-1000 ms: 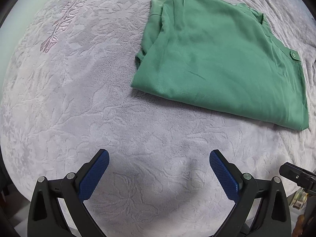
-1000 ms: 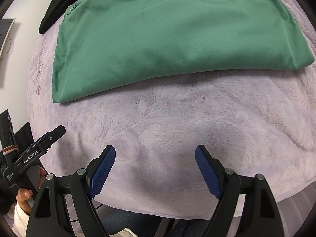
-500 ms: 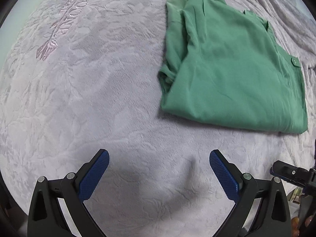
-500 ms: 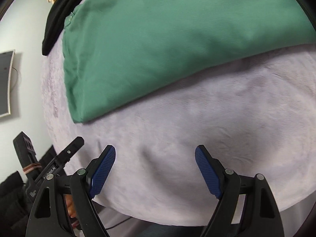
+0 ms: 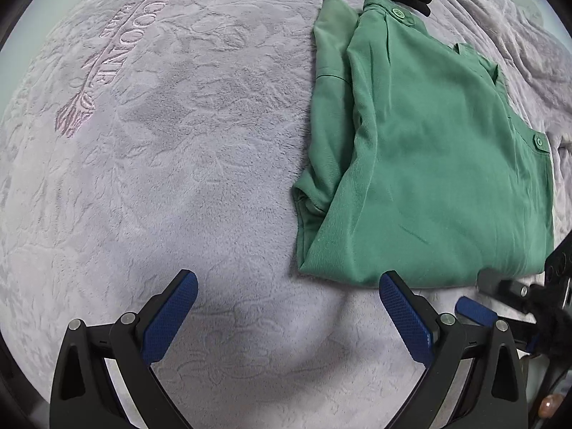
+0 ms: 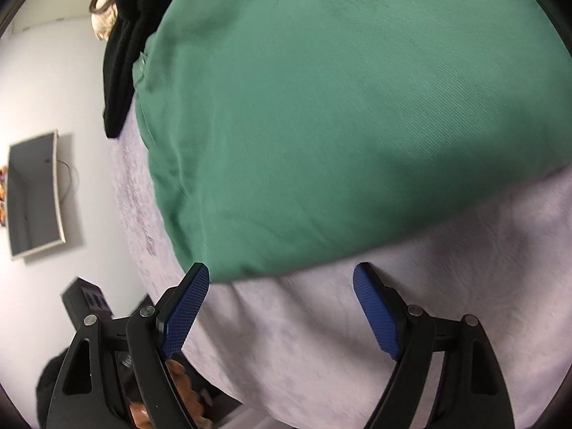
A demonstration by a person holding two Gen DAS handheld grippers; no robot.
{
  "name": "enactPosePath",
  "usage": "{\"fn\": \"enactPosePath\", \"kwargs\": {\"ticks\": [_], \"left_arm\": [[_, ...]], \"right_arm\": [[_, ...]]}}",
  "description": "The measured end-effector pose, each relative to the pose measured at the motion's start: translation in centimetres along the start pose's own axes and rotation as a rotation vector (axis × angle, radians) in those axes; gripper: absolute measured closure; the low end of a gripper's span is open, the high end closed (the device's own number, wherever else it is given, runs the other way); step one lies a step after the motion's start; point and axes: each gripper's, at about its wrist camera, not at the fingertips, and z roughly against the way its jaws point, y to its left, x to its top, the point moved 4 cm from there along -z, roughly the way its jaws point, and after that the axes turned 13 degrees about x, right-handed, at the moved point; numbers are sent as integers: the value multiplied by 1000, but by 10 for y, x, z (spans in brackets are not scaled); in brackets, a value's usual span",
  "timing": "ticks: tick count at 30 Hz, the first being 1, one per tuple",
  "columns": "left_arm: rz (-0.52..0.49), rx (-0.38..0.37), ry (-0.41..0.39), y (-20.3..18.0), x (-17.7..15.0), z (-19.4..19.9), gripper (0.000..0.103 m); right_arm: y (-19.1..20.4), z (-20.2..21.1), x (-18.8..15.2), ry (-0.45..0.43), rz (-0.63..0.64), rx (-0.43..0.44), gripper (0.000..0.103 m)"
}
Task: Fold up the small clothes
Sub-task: 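Grasp the green jacket's end with the right tool while the left tool grasps beside it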
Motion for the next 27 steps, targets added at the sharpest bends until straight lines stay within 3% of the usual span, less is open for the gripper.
{"fn": "enactPosePath", "kwargs": {"ticks": [5,10,17,19,21,22,24,27], "left_arm": [[13,-13,10,-7,1,-6,1],[44,-74,5,-3,0,-10,1],[134,-261,-20,24,24,0,1],[134,-270,-32,32,30,4,1],[130,-286,-31,36,37,2,1],[129,-303,-24,37,41,0,1],[132,-342,-7,36,47,-4,1],[141,-438,22,28,46,-6,1]], "right_arm": [[14,-17,14,-27,-24,98,15],[20,-32,18,-25,-47,174,14],[2,-30,14,-51,-158,279,14],[-2,-28,14,-63,-193,307,24],[-5,-23,15,-68,-194,297,72],[-3,-21,16,-70,-181,305,80],[5,-13,18,-77,-130,327,89],[26,4,18,-75,-24,359,89]]}}
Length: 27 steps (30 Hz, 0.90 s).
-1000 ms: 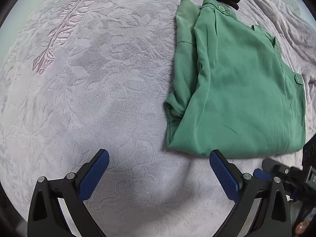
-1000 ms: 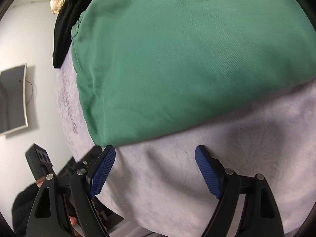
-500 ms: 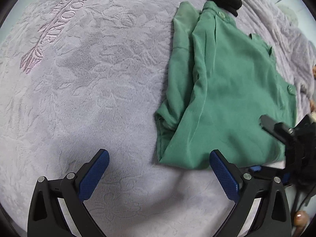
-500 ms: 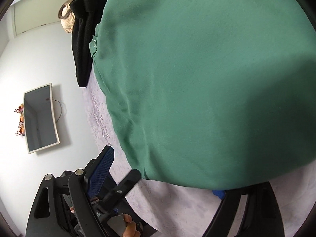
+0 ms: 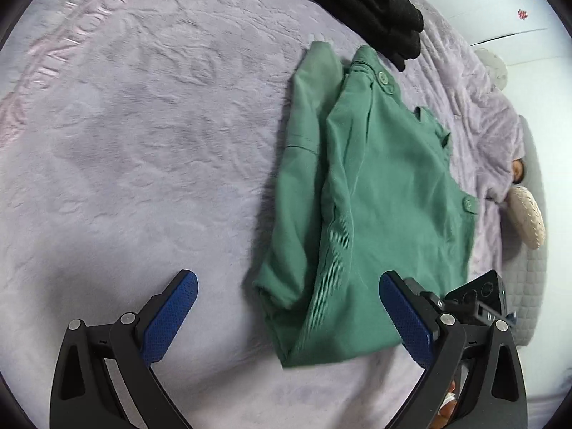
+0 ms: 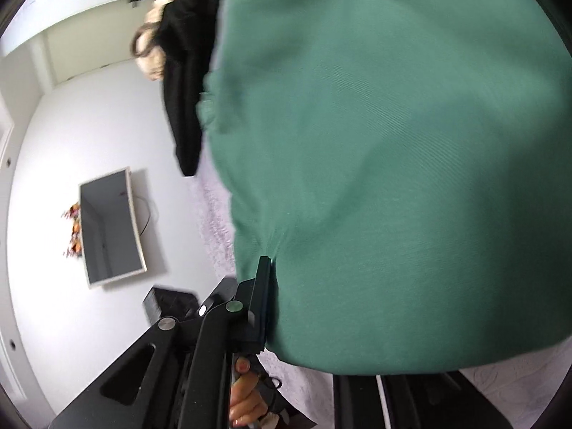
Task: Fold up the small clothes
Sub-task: 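Grasp the green jacket's end with the right tool while the left tool grasps beside it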
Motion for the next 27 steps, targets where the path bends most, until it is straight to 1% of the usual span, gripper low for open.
{"fn": "enactPosePath", "kwargs": {"ticks": [2,5,8,11,13,14,15,16,18,19,20,21,22,23,25,26,27], "left_arm": [[-3,-57,24,-6,9,-5,1],[-14,-115,31,-28,27,-15,1],[-70,-158,15,-55,44,-21,1],[-130,-147,24,-84,55,-36,1],[-158,-101,38,-95,57,-49,1],[-174,-75,43,-98,56,-54,1],[-190,-52,45,-99,55,-59,1],[-201,-36,47,-98,53,-62,1],[-210,-21,43,-95,49,-64,1],[-213,-16,39,-96,48,-65,1],[-216,-7,38,-99,49,-66,1],[-223,6,34,-100,48,-66,1],[-231,21,30,-103,47,-67,1],[-240,39,25,-106,47,-69,2],[-259,94,1,-109,45,-69,12],[-269,139,-12,-109,44,-69,30],[-279,172,-23,-109,44,-69,42]], "right_arm": [[16,3,1,17,65,-6,89],[37,5,0,56,154,-32,89],[41,4,1,82,176,-49,89],[35,-3,-3,119,190,-102,89],[27,-4,-11,158,201,-153,89],[22,-2,-16,183,205,-175,89],[19,0,-21,206,207,-198,86],[16,4,-26,226,210,-230,85],[12,17,-33,250,228,-308,85],[11,25,-35,252,235,-330,85],[10,34,-35,246,241,-352,78],[10,44,-34,233,246,-373,60],[12,58,-32,205,253,-394,51],[14,71,-29,170,262,-407,46],[23,93,-16,88,285,-424,47],[27,103,-8,42,298,-430,55],[30,115,-1,-7,312,-440,71]]}}
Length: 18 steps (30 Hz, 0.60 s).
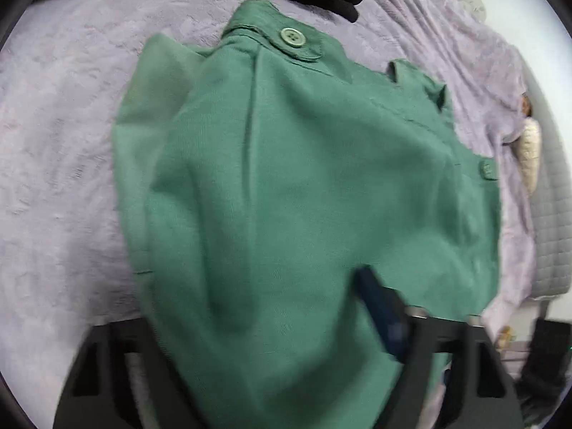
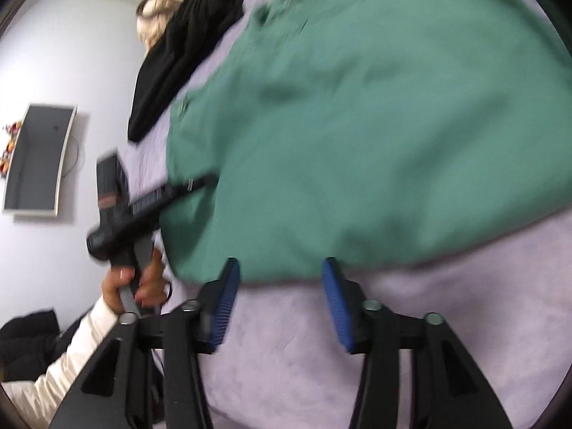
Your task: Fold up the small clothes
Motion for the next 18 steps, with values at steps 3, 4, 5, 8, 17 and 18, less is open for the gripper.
{"fn": "enactPosePath", "kwargs": {"ticks": [3,4,5,8,17,18], "left_arm": [[39,-40,-7,9,-2,8,77],[63,-74,-4,12,-2,12,80],[81,-97,-5,14,-3,16,81],[122,-174,-15,9,-3,29,84],[89,-348,-135,-88,24,98,86],[62,-369,-154,-107,29,107,86]], "right_arm": [[-14,16,23,-84,5,-78,84],[-22,16,30,-97,11,-107,84],[-30,12,34,-90,7,-124,85],[-54,-20,35,-18,-41,-168,85],[-88,-4,30,-38,-128,-27,85],[-91,-5,28,-39,-139,-2,85]]}}
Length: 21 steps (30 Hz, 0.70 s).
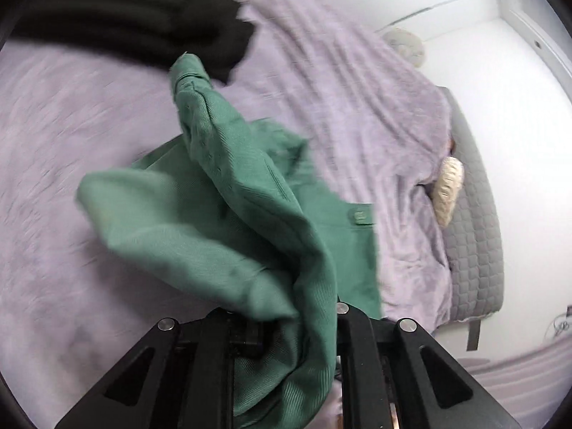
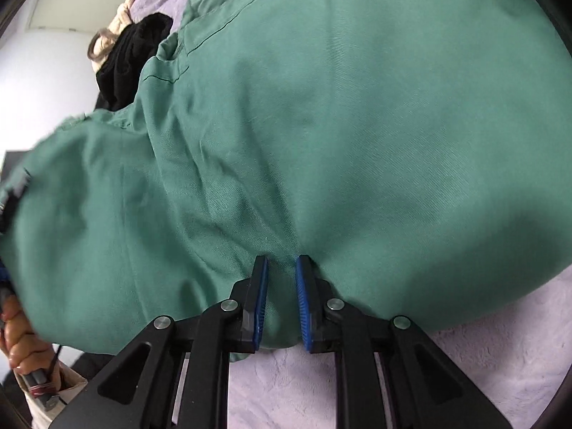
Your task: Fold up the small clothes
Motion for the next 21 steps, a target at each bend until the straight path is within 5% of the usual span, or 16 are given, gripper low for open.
{"fn": "enactPosePath", "kwargs": {"ticks": [5,11,15,21], "left_arm": [[-210,-16,-10,-117,5,-34,86],[-399,-8,120,-221,-32,-137,86],[-469,121,225,-250,-68,-216,85],[-644,321,138,-278,-97,-228,84]], "right_arm": [[-17,17,-3,-16,-59,132,85],[-56,50,-15,-58,-170,293,85],[-87,62,-22,-83,-282,401,86],[-97,74,-28,-86,-303,463,86]]}}
